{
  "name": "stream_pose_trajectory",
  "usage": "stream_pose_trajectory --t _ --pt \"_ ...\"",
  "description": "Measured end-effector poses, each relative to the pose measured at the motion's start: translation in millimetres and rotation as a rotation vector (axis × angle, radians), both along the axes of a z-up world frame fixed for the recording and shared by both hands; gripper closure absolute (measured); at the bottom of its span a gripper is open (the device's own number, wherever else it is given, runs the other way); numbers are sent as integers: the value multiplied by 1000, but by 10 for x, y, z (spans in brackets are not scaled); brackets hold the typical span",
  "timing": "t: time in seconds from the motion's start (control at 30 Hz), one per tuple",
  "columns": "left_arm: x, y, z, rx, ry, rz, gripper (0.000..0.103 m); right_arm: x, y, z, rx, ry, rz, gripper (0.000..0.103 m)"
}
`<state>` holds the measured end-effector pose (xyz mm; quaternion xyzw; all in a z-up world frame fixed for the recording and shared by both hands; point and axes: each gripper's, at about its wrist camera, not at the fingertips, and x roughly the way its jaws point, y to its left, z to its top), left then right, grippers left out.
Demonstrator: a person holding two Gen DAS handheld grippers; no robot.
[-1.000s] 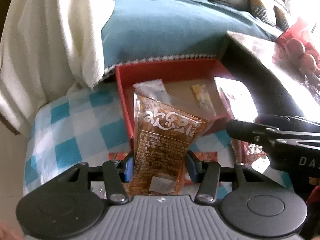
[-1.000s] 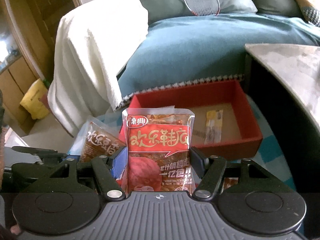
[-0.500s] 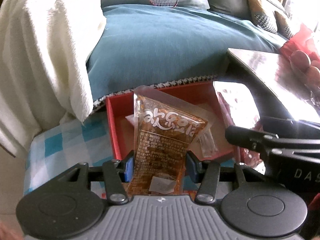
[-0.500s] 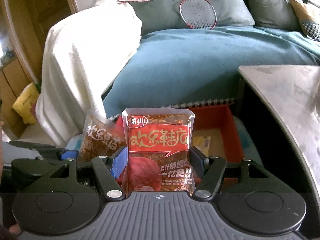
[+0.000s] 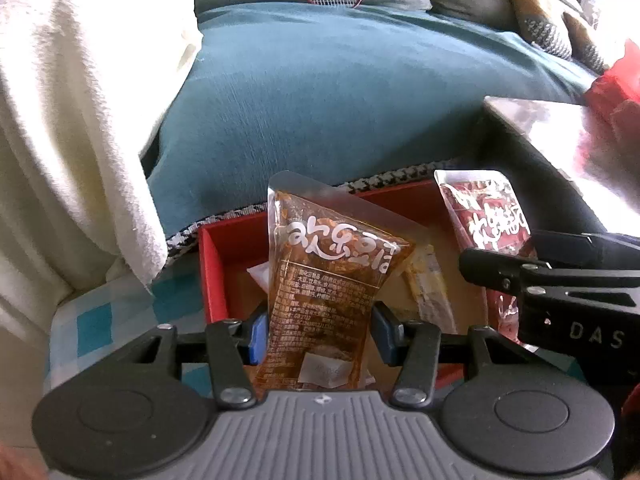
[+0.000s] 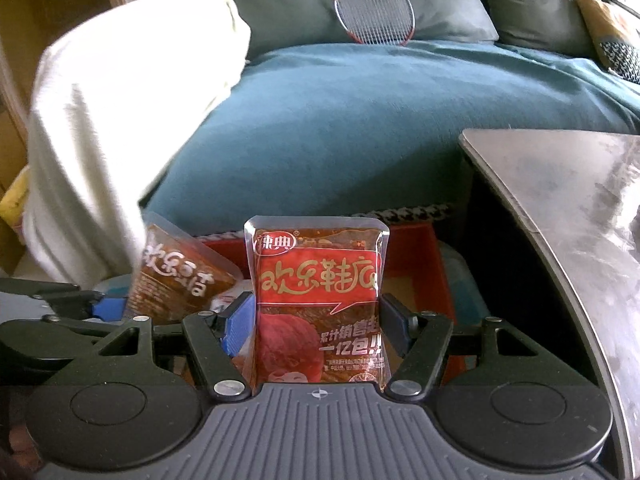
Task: Organize snacks
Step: 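Lower the brown bag into the tray with the left gripper while the right gripper lowers the red packet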
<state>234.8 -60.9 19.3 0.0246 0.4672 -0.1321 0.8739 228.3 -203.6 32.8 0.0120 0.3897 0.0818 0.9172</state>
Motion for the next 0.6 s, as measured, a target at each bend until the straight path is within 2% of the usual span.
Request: stream_pose_trajectory --t 0.23,0.6 --pt "220 -57 -212 9 30 15 58 278 -27 -208 -25 43 0 30" --pt "414 -207 -673 67 91 22 58 572 -72 -633 -31 116 -9 30"
